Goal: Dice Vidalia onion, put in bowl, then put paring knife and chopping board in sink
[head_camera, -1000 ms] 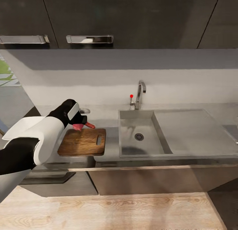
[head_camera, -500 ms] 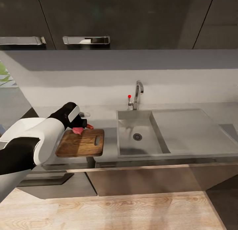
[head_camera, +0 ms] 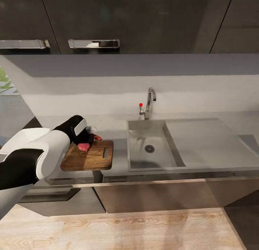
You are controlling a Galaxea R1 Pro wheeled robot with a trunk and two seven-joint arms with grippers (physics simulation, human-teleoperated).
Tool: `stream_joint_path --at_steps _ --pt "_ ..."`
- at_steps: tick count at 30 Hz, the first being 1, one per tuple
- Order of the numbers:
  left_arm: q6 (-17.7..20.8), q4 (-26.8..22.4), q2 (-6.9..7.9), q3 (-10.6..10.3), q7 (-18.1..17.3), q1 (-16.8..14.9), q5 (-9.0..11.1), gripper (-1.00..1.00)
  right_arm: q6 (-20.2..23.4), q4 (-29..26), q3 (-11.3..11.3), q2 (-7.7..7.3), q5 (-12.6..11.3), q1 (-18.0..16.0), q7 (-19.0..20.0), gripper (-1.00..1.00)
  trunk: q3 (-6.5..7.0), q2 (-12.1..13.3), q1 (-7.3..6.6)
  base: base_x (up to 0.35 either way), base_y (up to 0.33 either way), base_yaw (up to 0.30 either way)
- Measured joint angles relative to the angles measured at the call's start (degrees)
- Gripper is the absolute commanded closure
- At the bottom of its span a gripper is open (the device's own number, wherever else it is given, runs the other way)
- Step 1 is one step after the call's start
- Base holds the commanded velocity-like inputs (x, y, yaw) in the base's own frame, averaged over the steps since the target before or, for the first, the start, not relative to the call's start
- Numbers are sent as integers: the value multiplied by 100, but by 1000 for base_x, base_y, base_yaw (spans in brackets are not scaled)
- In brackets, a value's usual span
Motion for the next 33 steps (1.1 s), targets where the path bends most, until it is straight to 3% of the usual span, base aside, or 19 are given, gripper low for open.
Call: stream_joint_path --at_steps 33 --pt "-436 206 -85 -8 -5 3 -3 100 -1 9 0 -1 0 2 -9 -100 0 0 0 0 0 0"
